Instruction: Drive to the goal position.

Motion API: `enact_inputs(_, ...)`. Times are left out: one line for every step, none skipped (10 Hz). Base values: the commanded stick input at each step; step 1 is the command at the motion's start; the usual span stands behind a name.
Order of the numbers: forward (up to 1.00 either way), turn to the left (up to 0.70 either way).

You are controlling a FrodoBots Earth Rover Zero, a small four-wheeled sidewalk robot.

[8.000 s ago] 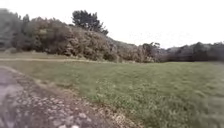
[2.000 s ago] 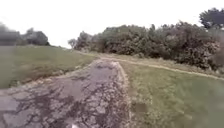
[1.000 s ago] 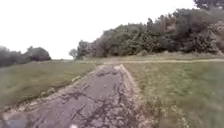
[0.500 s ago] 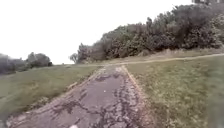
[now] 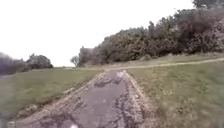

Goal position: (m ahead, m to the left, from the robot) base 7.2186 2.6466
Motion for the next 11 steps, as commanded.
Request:
enact_inputs(0.70,0.02)
enact_inputs(0.70,0.02)
enact_inputs(0.70,0.02)
enact_inputs(0.70,0.02)
enact_inputs(0.70,0.02)
enact_inputs(0.70,0.02)
enact_inputs(0.70,0.02)
enact_inputs(0.70,0.02)
enact_inputs(0.70,0.02)
enact_inputs(0.70,0.02)
enact_inputs(0.70,0.02)
